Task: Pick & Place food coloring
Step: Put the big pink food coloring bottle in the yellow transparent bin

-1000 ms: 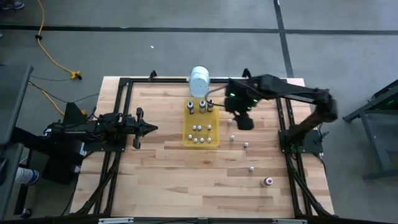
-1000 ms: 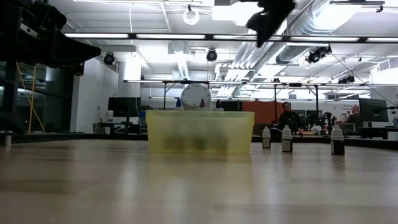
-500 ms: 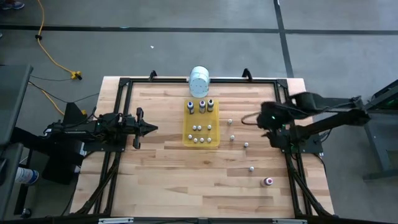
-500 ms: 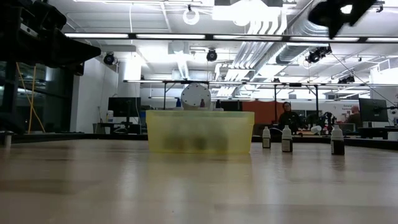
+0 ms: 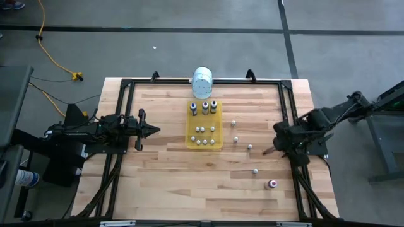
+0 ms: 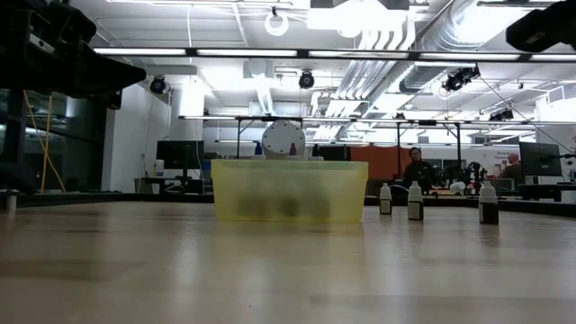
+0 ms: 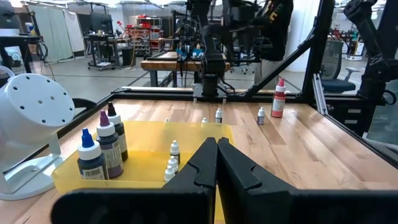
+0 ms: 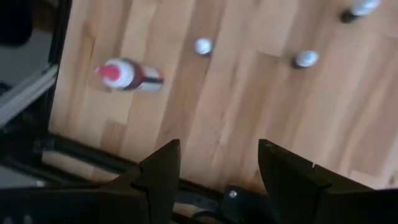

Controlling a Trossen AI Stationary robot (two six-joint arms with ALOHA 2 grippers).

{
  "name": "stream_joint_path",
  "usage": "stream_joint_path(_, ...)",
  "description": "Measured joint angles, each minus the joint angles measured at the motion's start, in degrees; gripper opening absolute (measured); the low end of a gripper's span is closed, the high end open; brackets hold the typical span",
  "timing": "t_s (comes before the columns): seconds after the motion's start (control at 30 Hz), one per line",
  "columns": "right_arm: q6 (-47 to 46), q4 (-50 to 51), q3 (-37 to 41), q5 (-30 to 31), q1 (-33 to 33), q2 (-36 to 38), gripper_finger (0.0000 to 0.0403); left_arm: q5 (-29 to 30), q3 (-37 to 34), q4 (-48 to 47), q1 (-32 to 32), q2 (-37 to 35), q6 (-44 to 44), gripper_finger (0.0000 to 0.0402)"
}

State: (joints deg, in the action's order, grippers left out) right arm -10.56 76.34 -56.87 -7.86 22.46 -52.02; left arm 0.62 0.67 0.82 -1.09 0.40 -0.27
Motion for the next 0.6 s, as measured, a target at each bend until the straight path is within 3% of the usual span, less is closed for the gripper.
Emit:
stream_joint_path(0.23,1.54,-3.82,1.01,-1.11,9.96,-2.74,0.0204,0.0,0.0,0.0,-0.01,-0.01,-0.01,0.0)
stream_joint_path(0.6,1.57,-13.83,1.01,-4.58,18.33,-13.49,0.0204,0.0,0.0,0.0,0.0,-0.01,0.0,0.0)
